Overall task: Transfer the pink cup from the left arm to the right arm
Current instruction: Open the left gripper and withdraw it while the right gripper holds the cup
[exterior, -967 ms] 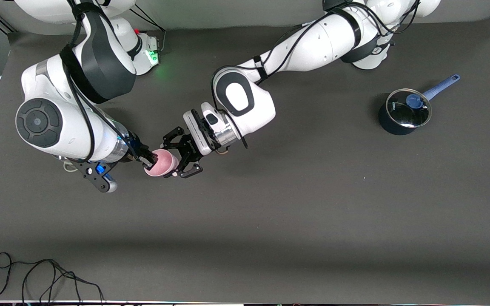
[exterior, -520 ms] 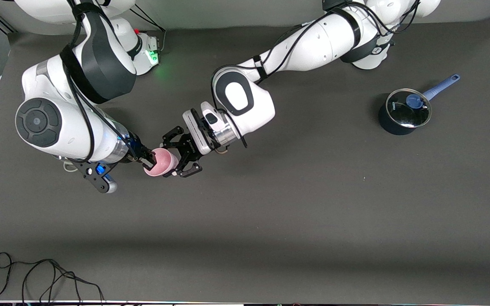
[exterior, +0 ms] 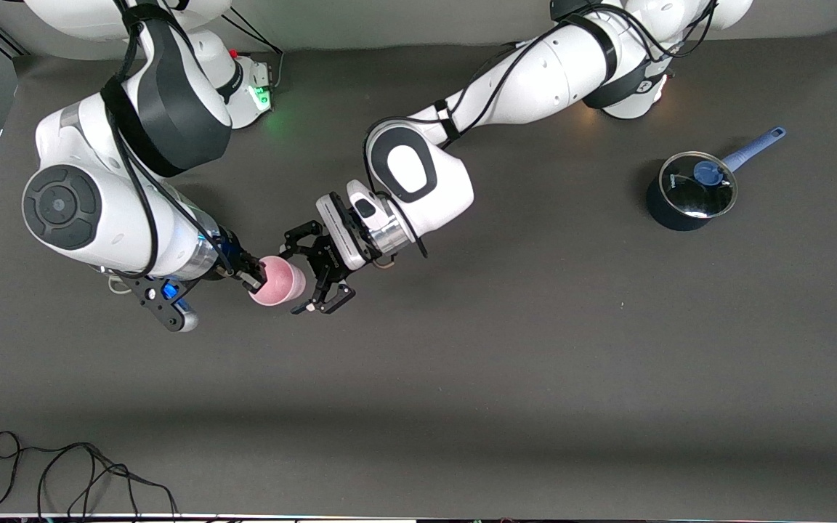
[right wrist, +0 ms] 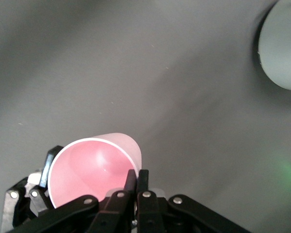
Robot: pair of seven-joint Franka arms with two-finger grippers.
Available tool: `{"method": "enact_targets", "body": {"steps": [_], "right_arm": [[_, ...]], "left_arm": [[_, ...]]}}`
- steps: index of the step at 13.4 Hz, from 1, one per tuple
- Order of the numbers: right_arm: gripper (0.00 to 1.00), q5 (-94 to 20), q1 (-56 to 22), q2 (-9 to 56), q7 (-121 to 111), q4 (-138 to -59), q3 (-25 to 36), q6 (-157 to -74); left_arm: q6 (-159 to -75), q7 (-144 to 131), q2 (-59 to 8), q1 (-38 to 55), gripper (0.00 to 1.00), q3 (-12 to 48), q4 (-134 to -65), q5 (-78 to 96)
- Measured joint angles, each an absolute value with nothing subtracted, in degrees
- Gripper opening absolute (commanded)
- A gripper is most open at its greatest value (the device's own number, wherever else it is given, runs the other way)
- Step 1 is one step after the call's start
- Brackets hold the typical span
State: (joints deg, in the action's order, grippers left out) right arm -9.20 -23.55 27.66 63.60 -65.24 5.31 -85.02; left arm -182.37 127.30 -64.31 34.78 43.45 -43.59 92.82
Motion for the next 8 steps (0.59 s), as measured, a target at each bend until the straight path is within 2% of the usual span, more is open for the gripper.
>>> {"method": "enact_targets", "body": {"steps": [3, 8], "right_arm": [[0.0, -5.3, -22.9, 27.6, 63.4, -64.9, 6.0, -88.1], [0.0, -0.7, -14.7, 27.4, 51.9, -64.3, 6.5, -92.5]], "left_arm": [[-183.5, 127.3, -62.5, 33.0, 1.0, 42.2, -45.8, 89.4], [-183.4, 127.4, -56.2, 23.2, 1.0, 41.9, -64.7, 81.3]]}}
